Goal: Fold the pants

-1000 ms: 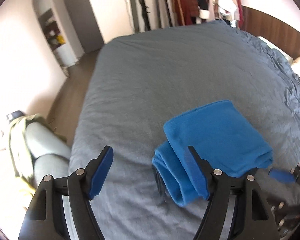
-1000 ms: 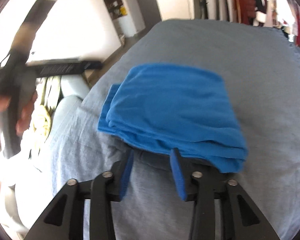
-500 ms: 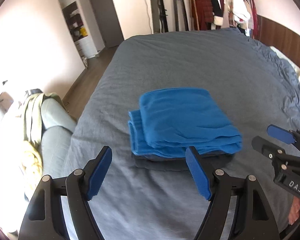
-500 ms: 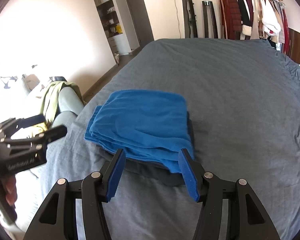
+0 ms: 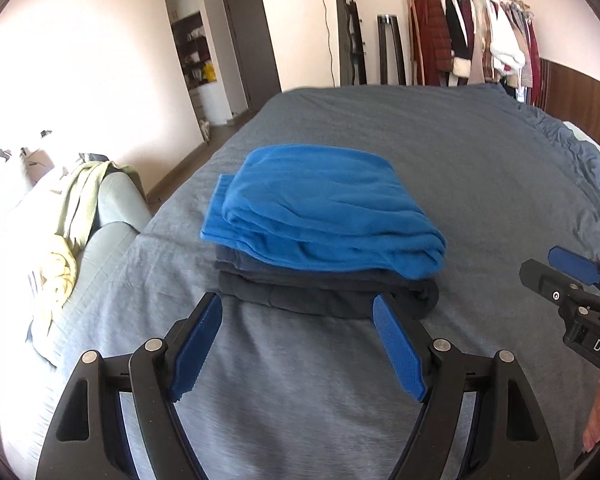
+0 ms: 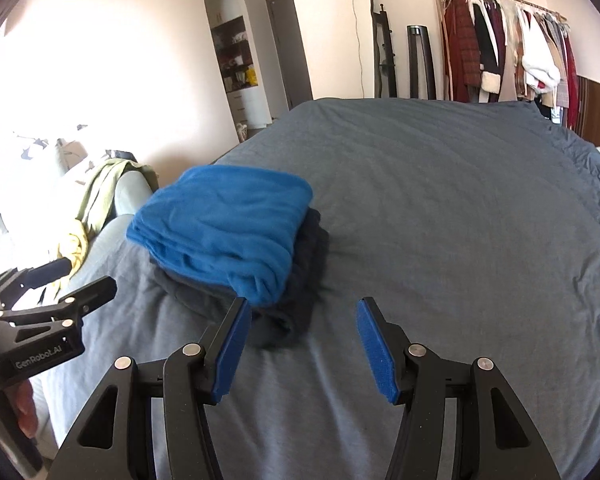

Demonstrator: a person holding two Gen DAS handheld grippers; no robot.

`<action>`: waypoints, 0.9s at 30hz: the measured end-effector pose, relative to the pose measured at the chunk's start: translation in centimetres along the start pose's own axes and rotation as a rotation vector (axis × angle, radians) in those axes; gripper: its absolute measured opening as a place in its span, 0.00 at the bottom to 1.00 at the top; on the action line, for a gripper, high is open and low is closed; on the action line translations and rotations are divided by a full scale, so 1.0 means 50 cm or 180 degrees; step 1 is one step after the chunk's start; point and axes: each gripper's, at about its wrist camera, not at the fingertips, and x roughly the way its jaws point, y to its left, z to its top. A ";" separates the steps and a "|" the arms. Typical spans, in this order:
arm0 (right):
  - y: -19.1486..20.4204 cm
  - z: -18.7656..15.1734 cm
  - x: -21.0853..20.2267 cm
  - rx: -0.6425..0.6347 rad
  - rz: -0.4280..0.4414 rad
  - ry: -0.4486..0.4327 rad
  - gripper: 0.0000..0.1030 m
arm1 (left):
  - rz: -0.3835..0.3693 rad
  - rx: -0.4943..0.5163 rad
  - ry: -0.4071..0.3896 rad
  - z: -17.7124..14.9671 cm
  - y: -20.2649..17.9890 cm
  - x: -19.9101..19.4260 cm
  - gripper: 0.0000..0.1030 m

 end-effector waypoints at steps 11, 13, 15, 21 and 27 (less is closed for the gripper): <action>-0.025 -0.115 -0.108 -0.0104 0.0033 -0.0406 0.55 | -0.0060 -0.0024 -0.0384 -0.101 -0.066 -0.115 0.78; -0.027 -0.127 -0.135 -0.0097 -0.0002 -0.0396 0.55 | -0.0079 0.0021 -0.0439 -0.108 -0.074 -0.141 0.78; -0.027 -0.140 -0.166 -0.0069 -0.0014 -0.0402 0.55 | -0.0119 0.0044 -0.0489 -0.116 -0.081 -0.168 0.80; -0.022 -0.177 -0.239 -0.0084 -0.0158 -0.0488 0.55 | -0.0197 0.0030 -0.0601 -0.148 -0.097 -0.235 0.87; -0.016 -0.211 -0.288 -0.0115 -0.0273 -0.0535 0.55 | -0.0287 -0.0029 -0.0561 -0.175 -0.096 -0.266 0.92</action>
